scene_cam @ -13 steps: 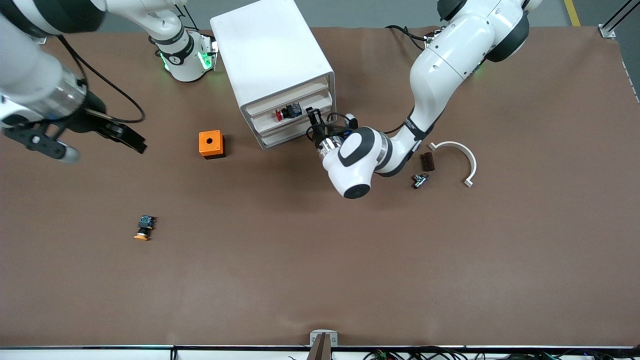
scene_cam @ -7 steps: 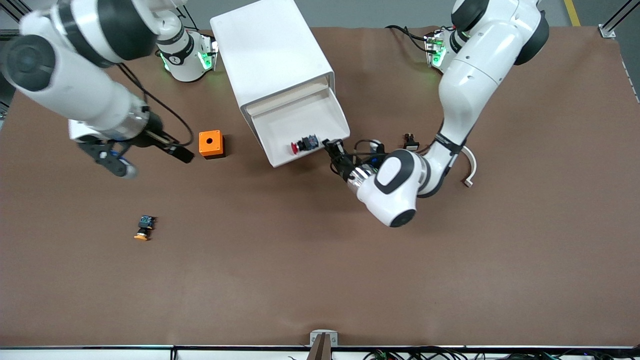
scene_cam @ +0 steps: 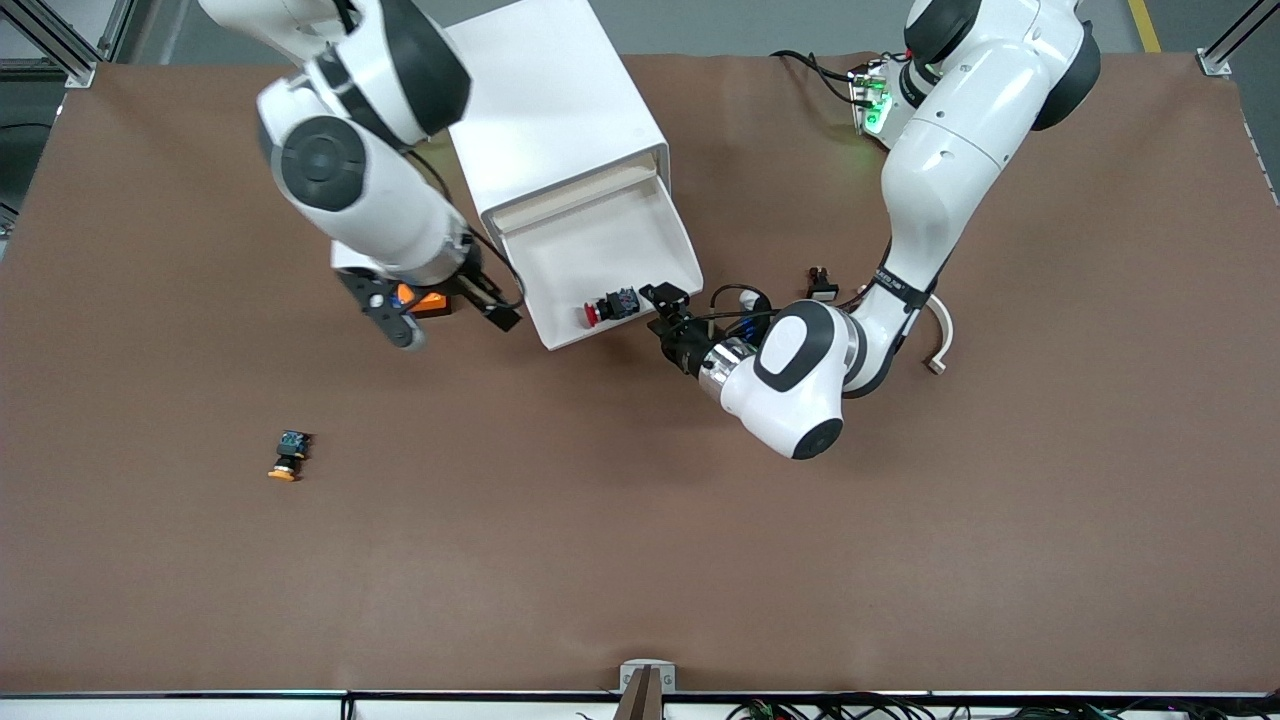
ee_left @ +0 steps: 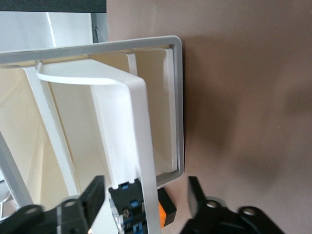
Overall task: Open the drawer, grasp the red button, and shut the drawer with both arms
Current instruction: 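Grasp the red button in the drawer with the right gripper, then lift the red button out with the right gripper while the left gripper withdraws, then lower the red button beside the yellow button while the left gripper reaches the drawer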
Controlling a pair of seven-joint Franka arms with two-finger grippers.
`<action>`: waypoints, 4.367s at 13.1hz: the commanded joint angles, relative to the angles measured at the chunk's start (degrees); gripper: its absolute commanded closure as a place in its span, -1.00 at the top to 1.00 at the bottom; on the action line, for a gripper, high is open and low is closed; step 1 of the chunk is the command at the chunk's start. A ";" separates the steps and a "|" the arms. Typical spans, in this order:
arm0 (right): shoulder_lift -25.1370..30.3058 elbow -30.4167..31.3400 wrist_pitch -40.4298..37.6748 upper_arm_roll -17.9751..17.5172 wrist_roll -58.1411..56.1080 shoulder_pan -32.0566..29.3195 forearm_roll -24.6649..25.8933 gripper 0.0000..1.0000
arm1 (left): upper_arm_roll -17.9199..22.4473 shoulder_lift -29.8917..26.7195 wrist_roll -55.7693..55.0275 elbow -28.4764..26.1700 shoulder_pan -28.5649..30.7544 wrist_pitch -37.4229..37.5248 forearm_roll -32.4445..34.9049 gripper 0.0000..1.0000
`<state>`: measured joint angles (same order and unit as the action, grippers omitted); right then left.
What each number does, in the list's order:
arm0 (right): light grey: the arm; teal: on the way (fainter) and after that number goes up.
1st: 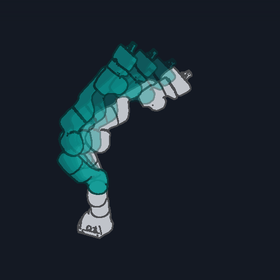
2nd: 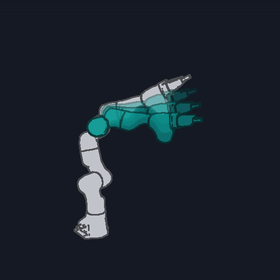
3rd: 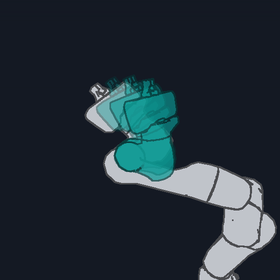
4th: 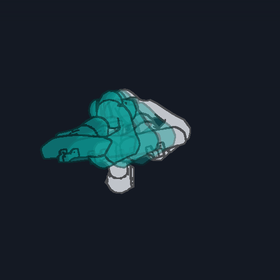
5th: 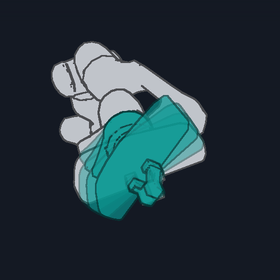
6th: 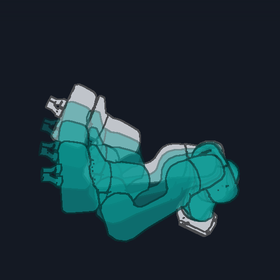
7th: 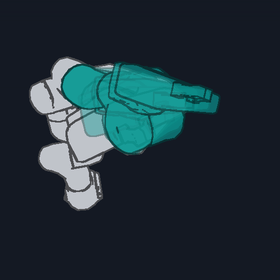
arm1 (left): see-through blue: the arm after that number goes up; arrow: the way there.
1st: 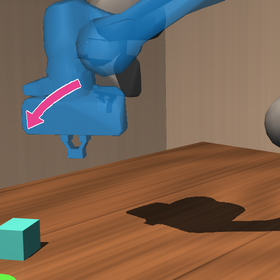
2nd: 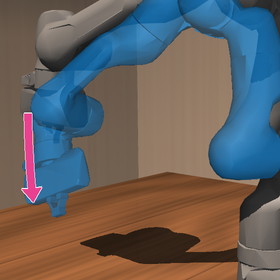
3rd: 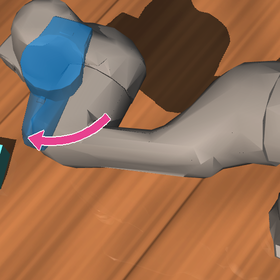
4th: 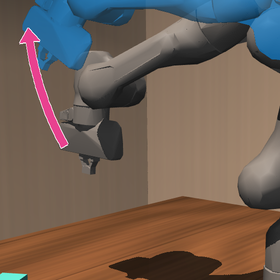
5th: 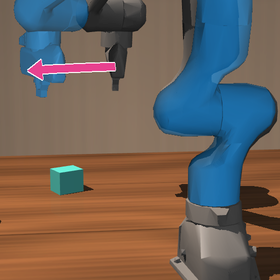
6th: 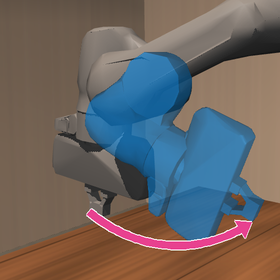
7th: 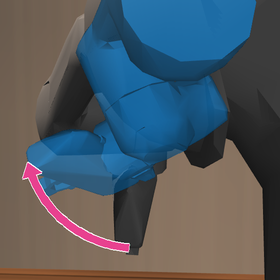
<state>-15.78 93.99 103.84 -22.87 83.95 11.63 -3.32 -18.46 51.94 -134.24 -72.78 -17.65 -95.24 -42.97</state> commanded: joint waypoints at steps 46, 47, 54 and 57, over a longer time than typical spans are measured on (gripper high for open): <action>-17.34 -5.40 13.91 2.29 -64.07 -18.31 14.57 -0.84 | 1.50 -5.01 72.71 0.10 -9.94 -14.10 46.05 0.99; -18.57 -4.96 16.20 3.87 -65.13 -18.31 14.57 -0.82 | 1.50 -5.44 72.28 0.10 -11.51 -13.84 45.96 0.99; -23.24 -3.47 22.71 9.07 -69.97 -19.53 14.57 -0.78 | 0.71 -5.71 62.62 -1.57 -17.58 -11.21 45.17 0.99; -23.15 0.39 26.40 9.60 -69.88 -20.50 14.40 -0.77 | 0.18 -5.98 59.02 -1.48 -20.40 -9.18 45.08 0.99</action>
<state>-39.53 91.35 127.60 -12.81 14.39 -7.57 10.39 -18.03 47.34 -72.54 -73.50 -36.42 -105.71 1.67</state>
